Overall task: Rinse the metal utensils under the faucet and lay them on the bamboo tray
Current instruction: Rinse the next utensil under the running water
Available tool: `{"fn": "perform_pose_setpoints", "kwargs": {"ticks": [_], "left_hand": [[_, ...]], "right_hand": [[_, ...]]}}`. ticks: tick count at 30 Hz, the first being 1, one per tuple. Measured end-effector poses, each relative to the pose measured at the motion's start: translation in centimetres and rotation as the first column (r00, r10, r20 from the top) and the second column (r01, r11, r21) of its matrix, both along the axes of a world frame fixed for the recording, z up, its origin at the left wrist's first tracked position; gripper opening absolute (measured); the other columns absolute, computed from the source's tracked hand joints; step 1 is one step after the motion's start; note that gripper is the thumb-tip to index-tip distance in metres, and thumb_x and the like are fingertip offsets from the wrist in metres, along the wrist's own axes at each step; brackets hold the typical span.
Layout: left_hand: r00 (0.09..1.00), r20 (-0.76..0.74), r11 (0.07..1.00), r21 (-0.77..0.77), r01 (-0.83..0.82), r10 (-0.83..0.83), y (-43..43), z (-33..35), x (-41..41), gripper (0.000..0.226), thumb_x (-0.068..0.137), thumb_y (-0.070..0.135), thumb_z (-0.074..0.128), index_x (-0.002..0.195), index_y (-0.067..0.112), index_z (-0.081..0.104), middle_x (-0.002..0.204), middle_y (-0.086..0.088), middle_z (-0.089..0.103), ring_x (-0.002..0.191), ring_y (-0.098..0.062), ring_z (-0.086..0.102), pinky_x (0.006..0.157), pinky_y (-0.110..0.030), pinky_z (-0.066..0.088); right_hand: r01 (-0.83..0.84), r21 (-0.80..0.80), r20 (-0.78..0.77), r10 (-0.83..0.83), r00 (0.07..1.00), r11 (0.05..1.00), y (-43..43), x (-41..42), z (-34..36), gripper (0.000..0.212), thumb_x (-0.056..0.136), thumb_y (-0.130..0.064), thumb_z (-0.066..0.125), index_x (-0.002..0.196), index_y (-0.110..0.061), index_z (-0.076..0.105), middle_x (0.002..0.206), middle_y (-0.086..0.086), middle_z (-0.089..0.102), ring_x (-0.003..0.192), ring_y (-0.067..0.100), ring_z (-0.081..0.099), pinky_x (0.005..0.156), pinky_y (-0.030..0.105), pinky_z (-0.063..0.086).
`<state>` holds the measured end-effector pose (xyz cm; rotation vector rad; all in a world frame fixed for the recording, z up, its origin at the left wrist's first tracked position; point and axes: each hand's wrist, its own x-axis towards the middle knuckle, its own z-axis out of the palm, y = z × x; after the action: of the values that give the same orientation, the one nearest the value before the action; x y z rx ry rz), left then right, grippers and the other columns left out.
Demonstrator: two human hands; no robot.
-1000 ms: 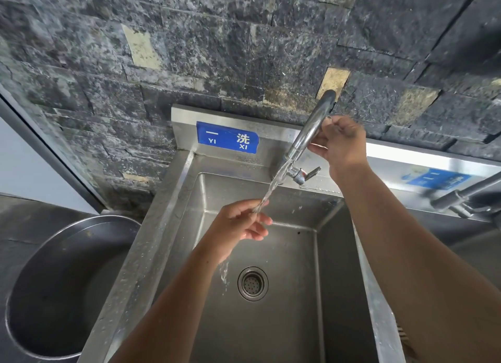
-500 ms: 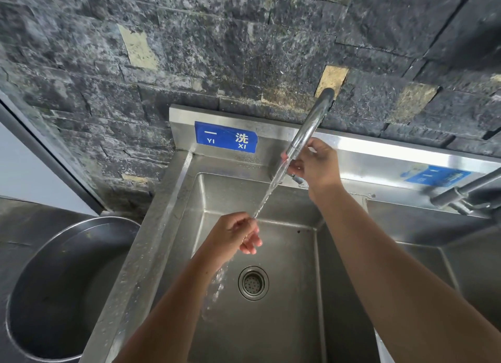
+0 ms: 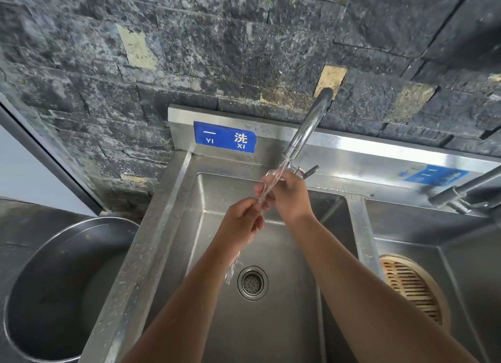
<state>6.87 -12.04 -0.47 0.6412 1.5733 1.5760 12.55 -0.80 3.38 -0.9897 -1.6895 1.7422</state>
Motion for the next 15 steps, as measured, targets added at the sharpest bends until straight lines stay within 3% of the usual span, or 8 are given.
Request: {"fn": "perform_pose_setpoints", "kwargs": {"ticks": [4, 9, 12, 15], "left_hand": [[1.000, 0.022, 1.000, 0.000, 0.010, -0.010, -0.1, 0.3, 0.6, 0.026, 0.105, 0.014, 0.040, 0.099, 0.004, 0.063, 0.050, 0.009, 0.044, 0.039, -0.003, 0.030, 0.038, -0.016, 0.024], [0.999, 0.027, 0.999, 0.001, -0.035, 0.035, -0.5, 0.4, 1.2, 0.027, 0.105, 0.015, 0.043, 0.089, 0.001, 0.060, 0.051, 0.009, 0.047, 0.042, -0.006, 0.029, 0.038, -0.017, 0.023], [0.998, 0.041, 0.999, 0.002, -0.045, 0.045, -0.9, 0.1, 1.4, 0.026, 0.104, 0.014, 0.044, 0.087, 0.001, 0.059, 0.046, 0.012, 0.040, 0.040, -0.005, 0.028, 0.037, -0.016, 0.023], [0.997, 0.052, 0.998, -0.027, -0.062, 0.064, -1.7, -0.5, 1.8, 0.028, 0.103, 0.016, 0.046, 0.086, 0.002, 0.063, 0.048, 0.007, 0.037, 0.042, -0.008, 0.029, 0.038, -0.018, 0.023]], "right_hand": [[-0.007, 0.026, 0.021, 0.006, 1.000, 1.000, -0.3, 0.7, -1.0, 0.024, 0.091, 0.005, 0.048, 0.077, -0.007, 0.065, 0.075, 0.012, 0.071, 0.061, 0.025, 0.064, 0.051, 0.031, 0.052], [-0.087, -0.005, 0.031, 0.087, 0.996, 0.996, -1.1, 1.9, -1.7, 0.012, 0.090, 0.008, 0.055, 0.101, 0.006, 0.056, 0.077, 0.021, 0.067, 0.064, 0.025, 0.062, 0.066, 0.041, 0.058], [-0.159, -0.055, -0.052, 0.156, 0.986, 0.986, -2.0, 2.3, -2.0, 0.040, 0.090, 0.017, 0.053, 0.119, -0.011, 0.050, 0.075, 0.017, 0.061, 0.059, 0.018, 0.061, 0.061, 0.031, 0.056], [-0.212, -0.115, -0.090, 0.203, 0.975, 0.970, -2.2, 2.6, -2.5, 0.066, 0.089, 0.021, 0.051, 0.139, -0.020, 0.037, 0.093, 0.017, 0.064, 0.073, 0.021, 0.064, 0.066, 0.027, 0.056]]}}
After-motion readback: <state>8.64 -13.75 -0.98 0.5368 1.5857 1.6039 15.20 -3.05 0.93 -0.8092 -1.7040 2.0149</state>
